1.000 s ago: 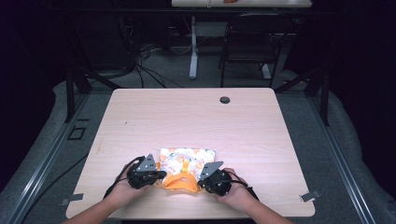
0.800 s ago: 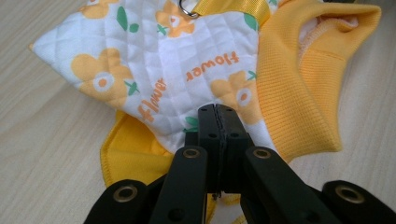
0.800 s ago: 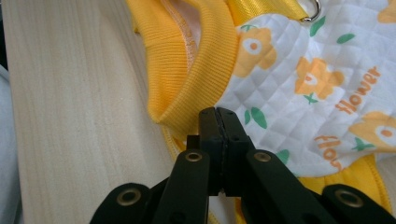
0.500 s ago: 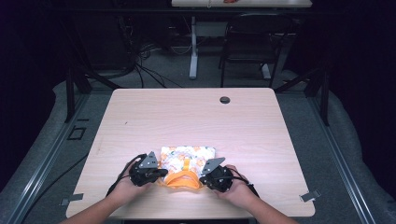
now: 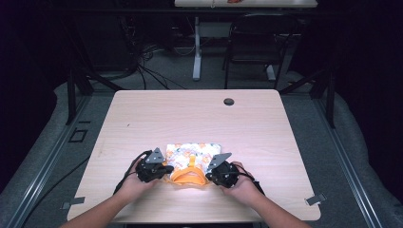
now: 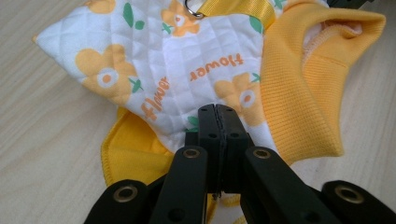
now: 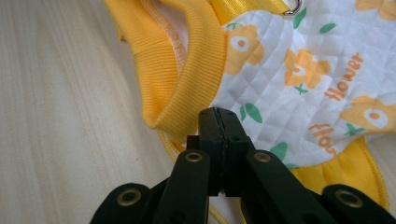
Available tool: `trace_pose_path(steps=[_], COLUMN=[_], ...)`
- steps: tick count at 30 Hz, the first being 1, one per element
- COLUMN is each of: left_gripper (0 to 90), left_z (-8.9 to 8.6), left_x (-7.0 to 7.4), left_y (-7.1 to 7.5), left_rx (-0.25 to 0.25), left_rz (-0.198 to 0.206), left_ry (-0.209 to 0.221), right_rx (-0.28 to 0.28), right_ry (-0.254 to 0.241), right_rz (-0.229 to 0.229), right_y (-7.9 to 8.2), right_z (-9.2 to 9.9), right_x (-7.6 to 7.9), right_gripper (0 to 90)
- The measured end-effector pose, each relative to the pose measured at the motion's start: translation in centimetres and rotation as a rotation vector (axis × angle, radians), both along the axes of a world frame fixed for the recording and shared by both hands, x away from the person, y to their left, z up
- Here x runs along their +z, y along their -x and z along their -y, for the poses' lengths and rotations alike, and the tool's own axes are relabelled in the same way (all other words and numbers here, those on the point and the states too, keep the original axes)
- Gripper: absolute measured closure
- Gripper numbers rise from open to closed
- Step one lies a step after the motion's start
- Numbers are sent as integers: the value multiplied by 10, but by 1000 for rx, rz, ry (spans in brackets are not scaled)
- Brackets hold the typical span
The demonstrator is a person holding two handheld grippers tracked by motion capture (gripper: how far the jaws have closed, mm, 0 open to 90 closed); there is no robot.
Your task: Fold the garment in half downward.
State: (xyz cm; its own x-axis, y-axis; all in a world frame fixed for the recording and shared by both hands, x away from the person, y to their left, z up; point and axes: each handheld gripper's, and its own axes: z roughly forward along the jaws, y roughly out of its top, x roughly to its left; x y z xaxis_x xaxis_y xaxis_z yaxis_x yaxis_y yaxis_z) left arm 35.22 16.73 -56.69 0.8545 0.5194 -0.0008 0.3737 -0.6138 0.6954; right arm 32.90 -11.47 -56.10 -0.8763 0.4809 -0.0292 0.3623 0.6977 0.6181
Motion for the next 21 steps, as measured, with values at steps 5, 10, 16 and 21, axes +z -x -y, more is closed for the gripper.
trace_pose_path(steps=[5, 10, 16, 21], left_gripper=[897, 897, 897, 897], left_z=[1, 1, 0, -2], left_x=[-1, -4, -7, -9], left_y=[-8, -16, -24, -30], left_rx=[28, 55, 86, 116], left_rz=[-13, -20, -22, -30], left_ry=[23, 54, 80, 110], right_rx=[-21, -44, -61, -73], right_ry=[-5, -1, -7, -19], right_rz=[-5, 1, -5, 0], right_y=[-10, -19, -29, -35], right_z=[4, 6, 6, 7], right_x=[-1, 1, -2, -2], right_gripper=[900, 900, 900, 900])
